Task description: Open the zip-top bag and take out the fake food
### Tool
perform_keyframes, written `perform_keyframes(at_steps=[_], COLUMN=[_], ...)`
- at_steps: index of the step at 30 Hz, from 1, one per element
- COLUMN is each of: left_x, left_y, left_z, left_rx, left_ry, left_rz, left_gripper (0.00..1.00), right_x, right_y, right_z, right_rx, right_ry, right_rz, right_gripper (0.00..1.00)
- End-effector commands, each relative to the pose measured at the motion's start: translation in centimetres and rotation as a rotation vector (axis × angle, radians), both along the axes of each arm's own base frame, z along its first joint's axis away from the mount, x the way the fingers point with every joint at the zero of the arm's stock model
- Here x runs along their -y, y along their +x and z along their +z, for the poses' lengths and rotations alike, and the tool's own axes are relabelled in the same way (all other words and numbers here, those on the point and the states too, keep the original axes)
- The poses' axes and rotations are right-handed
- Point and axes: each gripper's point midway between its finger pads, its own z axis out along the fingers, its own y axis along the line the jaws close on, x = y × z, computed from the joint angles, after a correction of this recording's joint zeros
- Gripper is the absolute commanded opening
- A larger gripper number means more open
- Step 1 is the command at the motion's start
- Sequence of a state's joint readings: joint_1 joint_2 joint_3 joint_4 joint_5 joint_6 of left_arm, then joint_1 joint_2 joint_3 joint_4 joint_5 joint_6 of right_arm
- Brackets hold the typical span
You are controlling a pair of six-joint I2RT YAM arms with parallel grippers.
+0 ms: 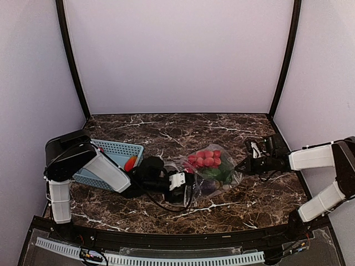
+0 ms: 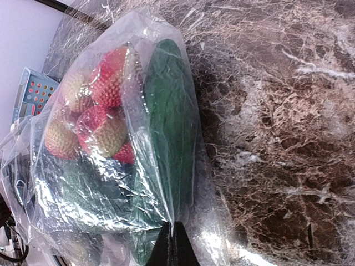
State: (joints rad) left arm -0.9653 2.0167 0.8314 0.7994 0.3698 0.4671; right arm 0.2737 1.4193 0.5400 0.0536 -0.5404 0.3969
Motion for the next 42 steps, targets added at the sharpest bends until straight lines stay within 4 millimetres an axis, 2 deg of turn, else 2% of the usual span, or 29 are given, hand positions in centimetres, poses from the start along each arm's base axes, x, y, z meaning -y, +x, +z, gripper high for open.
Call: perform_keyframes(at_steps=[1,9,12,21,23,24,25,26,27,28,29,30,31,32,35,39,42], left_x=[-1.9,-4.2,-4.8,-7.6,-8.4,-9.1,-9.3,-10.1,-10.4,-11.2,-11.6,-12.4,-12.8,-13.7,-15.2,-17.3,-19.6], left_y=[0.9,1.9,1.8,0.2,-0.3,-0.6,-0.7,-1.1,-1.3,-1.7,-1.9,-2.3,-2.3,-2.6,-3.1,-3.0,-1.9], left_z=[1.2,1.9,2.7,3.5,4.3,3.8,4.7,4.2,5.1,4.5,5.6,5.0,6.2,5.9,7.8,9.7,10.8], left_rx=[0.016,0.040,0.038,-0.058,-0.078,-0.103,-0.101,-0.128,-0.127,-0.156,-0.156,-0.189,-0.185,-0.215,-0.239,-0.309,-0.320], left_ry=[0.011,0.041,0.037,0.107,0.108,0.129,0.116,0.139,0.125,0.150,0.129,0.154,0.129,0.142,0.101,0.053,0.044], left_rz=[0.061,0.137,0.152,0.203,0.219,0.234,0.243,0.261,0.271,0.290,0.301,0.330,0.347,0.381,0.436,0.577,0.722], left_gripper=[0.53,0.52,0.50,0.49,0.49,0.48,0.48,0.48,0.47,0.47,0.47,0.47,0.46,0.46,0.46,0.45,0.45], right_x=[1.3,2.8,3.3,4.5,4.6,4.7,4.7,4.8,4.8,4.9,4.9,4.9,4.9,4.9,5.0,4.9,4.9], right_y=[0.4,0.9,1.0,1.1,1.2,1.2,1.3,1.3,1.3,1.3,1.4,1.4,1.4,1.4,1.5,1.6,1.7], right_z=[0.2,0.6,0.6,0.8,0.8,0.8,0.8,0.7,0.7,0.7,0.8,0.8,0.8,0.8,0.9,1.1,1.0], right_rx=[0.021,0.038,0.039,0.047,0.048,0.048,0.048,0.045,0.048,0.047,0.049,0.050,0.050,0.049,0.053,0.057,0.058], right_ry=[-0.022,-0.029,-0.030,-0.028,-0.029,-0.030,-0.030,-0.031,-0.030,-0.029,-0.028,-0.025,-0.023,-0.022,-0.019,-0.015,-0.016], right_rz=[-0.039,-0.083,-0.100,-0.135,-0.138,-0.139,-0.140,-0.142,-0.144,-0.146,-0.146,-0.147,-0.146,-0.147,-0.147,-0.143,-0.142], right_gripper=[0.00,0.00,0.00,0.00,0.00,0.00,0.00,0.00,0.00,0.00,0.00,0.00,0.00,0.00,0.00,0.00,0.00])
